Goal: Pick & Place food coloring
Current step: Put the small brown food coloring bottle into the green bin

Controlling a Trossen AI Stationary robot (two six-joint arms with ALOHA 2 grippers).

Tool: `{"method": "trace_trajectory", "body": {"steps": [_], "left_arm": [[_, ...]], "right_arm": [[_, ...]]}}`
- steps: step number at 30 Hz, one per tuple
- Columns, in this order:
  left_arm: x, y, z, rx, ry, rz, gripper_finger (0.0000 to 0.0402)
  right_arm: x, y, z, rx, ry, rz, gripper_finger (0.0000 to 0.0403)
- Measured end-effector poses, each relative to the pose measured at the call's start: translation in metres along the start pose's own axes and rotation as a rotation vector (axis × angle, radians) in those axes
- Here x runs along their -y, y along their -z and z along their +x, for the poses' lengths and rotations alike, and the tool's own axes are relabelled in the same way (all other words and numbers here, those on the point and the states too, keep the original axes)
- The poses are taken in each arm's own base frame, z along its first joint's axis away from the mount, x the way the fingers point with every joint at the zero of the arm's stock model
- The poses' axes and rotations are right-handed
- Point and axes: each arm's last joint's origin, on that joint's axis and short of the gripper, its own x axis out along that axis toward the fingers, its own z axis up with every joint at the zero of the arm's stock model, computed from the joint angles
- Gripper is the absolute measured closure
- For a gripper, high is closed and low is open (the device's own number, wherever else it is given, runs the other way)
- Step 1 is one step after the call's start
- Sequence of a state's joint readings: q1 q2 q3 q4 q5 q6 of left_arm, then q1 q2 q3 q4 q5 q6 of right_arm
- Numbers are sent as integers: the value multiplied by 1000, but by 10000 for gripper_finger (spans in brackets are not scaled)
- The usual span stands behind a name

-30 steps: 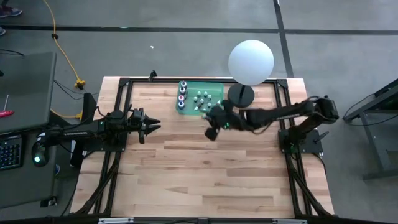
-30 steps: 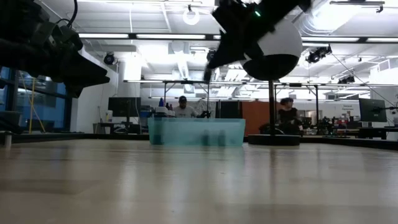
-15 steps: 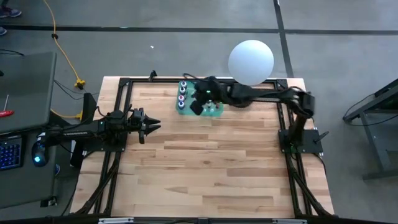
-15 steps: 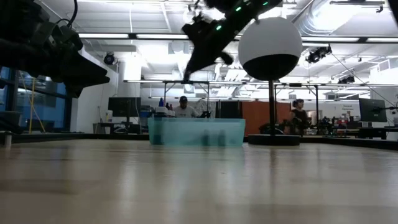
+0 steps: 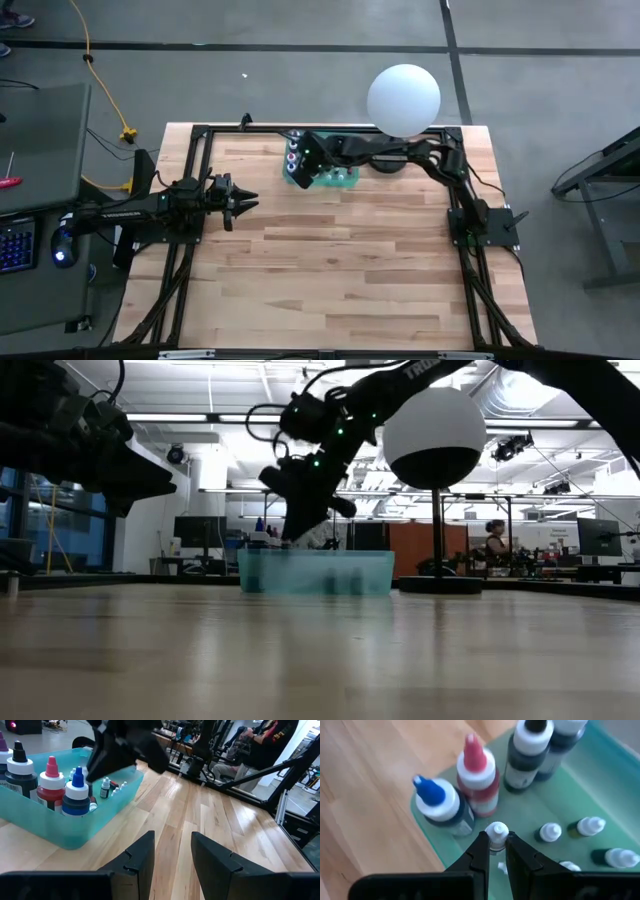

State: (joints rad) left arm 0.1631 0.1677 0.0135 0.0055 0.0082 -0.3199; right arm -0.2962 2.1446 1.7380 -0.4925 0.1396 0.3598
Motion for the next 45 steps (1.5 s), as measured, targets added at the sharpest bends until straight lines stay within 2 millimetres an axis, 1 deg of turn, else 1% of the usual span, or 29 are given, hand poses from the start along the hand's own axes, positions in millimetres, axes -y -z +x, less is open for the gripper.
{"method": "trace_trajectory", "body": {"steps": [5,11,26,33,45], "left_arm": [[0,0,0,0,0,0,275],[0,0,0,0,0,0,275],[0,0,0,0,-1,0,275],[0,0,0,0,0,0,275],[0,0,0,0,0,0,275]], "right_arm": [[0,7,12,-38,-1,16,369],[5,10,15,-48,31,105,369],[16,10,22,-47,53,201,369],[17,19,38,-88,41,239,369],[19,17,39,-70,57,237,370]]}}
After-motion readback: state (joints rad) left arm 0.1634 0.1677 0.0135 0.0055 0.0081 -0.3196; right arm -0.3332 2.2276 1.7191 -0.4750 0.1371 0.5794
